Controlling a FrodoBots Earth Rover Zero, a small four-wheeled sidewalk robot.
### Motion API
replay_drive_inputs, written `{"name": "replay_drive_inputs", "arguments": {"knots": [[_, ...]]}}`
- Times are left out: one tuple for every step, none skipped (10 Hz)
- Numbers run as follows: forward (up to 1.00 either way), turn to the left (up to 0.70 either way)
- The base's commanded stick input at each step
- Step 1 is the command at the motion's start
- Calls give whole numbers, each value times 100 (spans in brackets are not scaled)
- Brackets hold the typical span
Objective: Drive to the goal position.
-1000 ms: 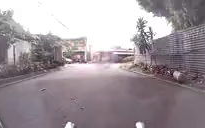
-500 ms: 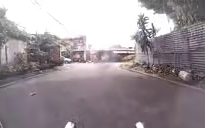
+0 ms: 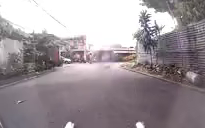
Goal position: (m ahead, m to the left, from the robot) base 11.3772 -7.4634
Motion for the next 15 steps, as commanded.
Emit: {"name": "replay_drive_inputs", "arguments": {"knots": [[70,0],[70,0],[70,0],[70,0],[70,0],[70,0],[70,0],[70,0],[70,0],[70,0],[70,0],[70,-1],[70,-10],[70,-13],[70,-14]]}}
